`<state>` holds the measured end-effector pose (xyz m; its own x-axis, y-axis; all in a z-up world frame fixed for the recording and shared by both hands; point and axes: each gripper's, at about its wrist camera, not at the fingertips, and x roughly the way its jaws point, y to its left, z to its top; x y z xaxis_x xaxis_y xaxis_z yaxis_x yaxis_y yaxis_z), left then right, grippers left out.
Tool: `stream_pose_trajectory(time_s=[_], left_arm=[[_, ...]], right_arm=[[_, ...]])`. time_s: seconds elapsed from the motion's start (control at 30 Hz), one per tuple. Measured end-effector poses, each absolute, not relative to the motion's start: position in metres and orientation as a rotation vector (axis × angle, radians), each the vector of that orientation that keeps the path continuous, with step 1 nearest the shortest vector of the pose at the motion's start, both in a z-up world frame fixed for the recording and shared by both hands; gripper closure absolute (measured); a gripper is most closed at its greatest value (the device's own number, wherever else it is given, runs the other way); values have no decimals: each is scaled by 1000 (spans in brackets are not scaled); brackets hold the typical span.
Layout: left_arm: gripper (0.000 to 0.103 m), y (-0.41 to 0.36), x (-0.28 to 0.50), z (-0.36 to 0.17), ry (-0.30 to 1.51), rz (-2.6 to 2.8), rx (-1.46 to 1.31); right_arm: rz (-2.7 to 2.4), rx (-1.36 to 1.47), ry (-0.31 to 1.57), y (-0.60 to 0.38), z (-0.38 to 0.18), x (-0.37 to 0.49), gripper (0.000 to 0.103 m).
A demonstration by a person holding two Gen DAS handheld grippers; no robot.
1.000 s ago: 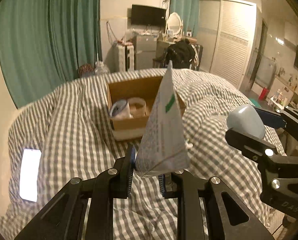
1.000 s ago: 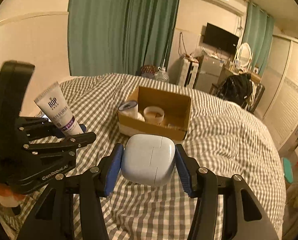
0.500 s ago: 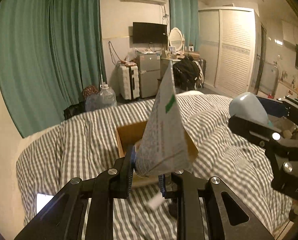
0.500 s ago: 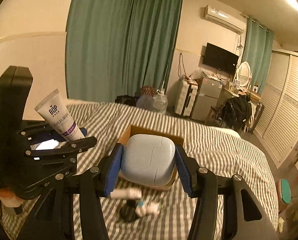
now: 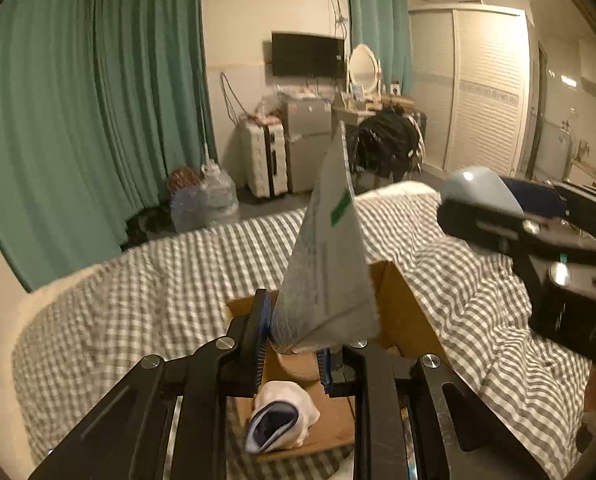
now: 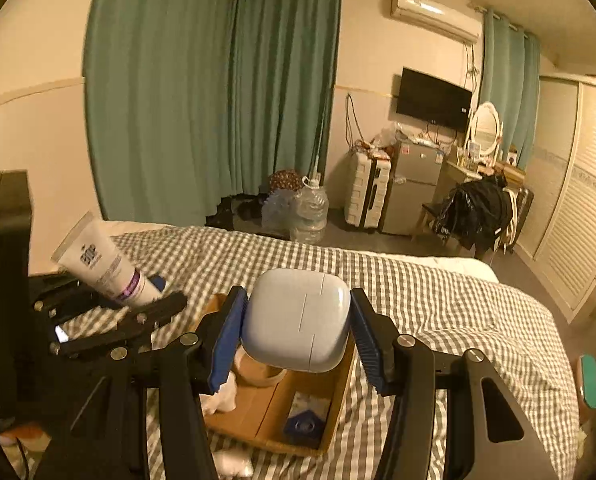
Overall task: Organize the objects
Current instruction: 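Carry the cream tube and earbud case into the box and release both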
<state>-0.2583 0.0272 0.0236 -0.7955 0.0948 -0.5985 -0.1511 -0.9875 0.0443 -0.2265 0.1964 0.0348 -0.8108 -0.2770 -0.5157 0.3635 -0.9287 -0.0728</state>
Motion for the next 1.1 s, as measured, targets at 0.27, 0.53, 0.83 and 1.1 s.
stream_pose_trajectory(time_s=[0.27, 0.53, 0.83, 1.1], left_arm=[[82, 27, -316, -39, 121, 2783, -1078], [82, 22, -340, -82, 154, 2687, -1191], [80, 23, -331, -91, 152, 2623, -1197], [23, 25, -313, -56, 146, 2665, -1183]], right_arm=[[-2657, 866, 197, 196, -26, -307, 51], [-2577, 1033, 245, 188, -98, -346, 51], [-2557, 1087, 204, 193, -112, -348, 51], [-2620, 1011, 124, 202, -77, -329, 27]])
